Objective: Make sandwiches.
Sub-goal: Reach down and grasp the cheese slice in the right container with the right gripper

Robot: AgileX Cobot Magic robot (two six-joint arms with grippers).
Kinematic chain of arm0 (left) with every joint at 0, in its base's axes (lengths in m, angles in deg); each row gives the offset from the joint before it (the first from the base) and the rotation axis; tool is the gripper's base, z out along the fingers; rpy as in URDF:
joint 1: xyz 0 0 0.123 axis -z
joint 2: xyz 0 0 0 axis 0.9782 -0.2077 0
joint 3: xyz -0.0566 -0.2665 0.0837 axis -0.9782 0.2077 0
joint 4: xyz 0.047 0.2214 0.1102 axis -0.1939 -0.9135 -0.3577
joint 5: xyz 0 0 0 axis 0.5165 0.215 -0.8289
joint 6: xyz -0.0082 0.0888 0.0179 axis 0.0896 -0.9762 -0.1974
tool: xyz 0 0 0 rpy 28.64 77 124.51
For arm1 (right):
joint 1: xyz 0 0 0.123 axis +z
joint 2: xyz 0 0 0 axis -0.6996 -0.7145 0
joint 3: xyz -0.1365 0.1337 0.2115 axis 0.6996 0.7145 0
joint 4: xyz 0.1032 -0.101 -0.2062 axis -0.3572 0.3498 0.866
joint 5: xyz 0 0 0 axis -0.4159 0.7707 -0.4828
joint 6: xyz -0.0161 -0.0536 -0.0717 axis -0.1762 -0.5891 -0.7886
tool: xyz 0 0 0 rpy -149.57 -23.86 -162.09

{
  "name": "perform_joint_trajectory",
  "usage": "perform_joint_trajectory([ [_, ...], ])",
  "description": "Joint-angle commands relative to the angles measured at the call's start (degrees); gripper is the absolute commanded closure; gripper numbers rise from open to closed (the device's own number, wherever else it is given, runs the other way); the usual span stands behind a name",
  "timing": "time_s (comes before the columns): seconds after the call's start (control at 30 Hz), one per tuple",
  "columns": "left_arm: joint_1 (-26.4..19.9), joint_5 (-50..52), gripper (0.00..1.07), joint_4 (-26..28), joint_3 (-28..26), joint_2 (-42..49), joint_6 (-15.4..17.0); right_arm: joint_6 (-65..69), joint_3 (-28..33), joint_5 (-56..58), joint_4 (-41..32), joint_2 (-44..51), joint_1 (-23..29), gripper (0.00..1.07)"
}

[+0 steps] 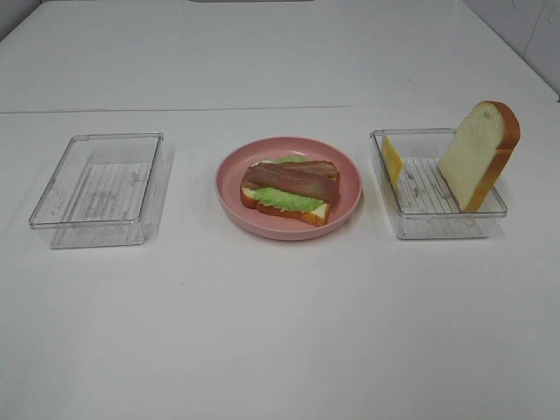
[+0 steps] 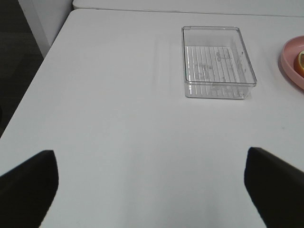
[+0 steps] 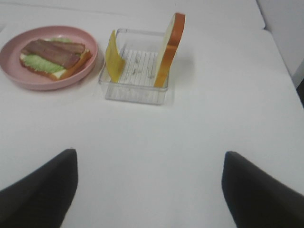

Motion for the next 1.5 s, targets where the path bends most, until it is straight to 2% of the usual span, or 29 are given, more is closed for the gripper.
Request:
perform_joint_trajectory([
  [0.03, -0.11, 0.34, 0.05, 0.40, 0.11, 1.15, 0.00, 0.29, -0.46, -8.08, 0.86, -4.13, -0.23, 0.23],
  [0.3, -0.11, 0.34, 0.05, 0.40, 0.11, 1.15, 0.00, 0.57, -0.46, -19.82, 0.69, -15.70, -0.23, 0.23],
  [0.47, -0.11, 0.34, 0.05, 0.40, 0.11, 1.15, 0.00, 0.29, -0.57, -22.00, 0.34, -22.57, -0.23, 0.23],
  [0.5, -0.11, 0.34, 0.05, 0.40, 0.11, 1.15, 0.00, 0.29, -1.49, -22.46, 0.00, -26.81, -0.23, 0.23],
  [0.63, -0.11, 0.34, 0.05, 0.40, 0.11, 1.15, 0.00, 0.29, -3.84, -22.46, -0.57, -32.95, -0.23, 0.23],
  [0.7, -0.11, 0.34, 0.05, 0.40, 0.11, 1.15, 0.00, 0.29, -6.93, -22.35, -0.80, -40.34, -0.23, 0.23],
  [0.83, -0.11, 0.34, 0.05, 0.40, 0.11, 1.15, 0.00, 0.29, -11.12, -21.72, -0.97, -46.87, -0.23, 0.23],
  [0.9, -0.11, 0.34, 0.05, 0.40, 0.11, 1.15, 0.00, -0.29, -16.84, -19.77, -1.03, -54.66, -0.17, 0.23],
  [0.93, -0.11, 0.34, 0.05, 0.40, 0.11, 1.15, 0.00, -0.29, -16.84, -19.77, -1.03, -54.66, -0.17, 0.23],
  [1.1, -0.11, 0.34, 0.05, 0.40, 0.11, 1.15, 0.00, -2.75, -25.38, -15.93, -2.69, -64.23, -0.17, 0.23],
  [1.2, -0.11, 0.34, 0.05, 0.40, 0.11, 1.15, 0.00, -2.75, -26.59, -15.18, -3.21, -65.72, -0.17, 0.23],
  [1.5, -0.11, 0.34, 0.05, 0.40, 0.11, 1.15, 0.00, -2.81, -36.78, -6.99, -5.73, -78.27, 0.52, 0.23],
])
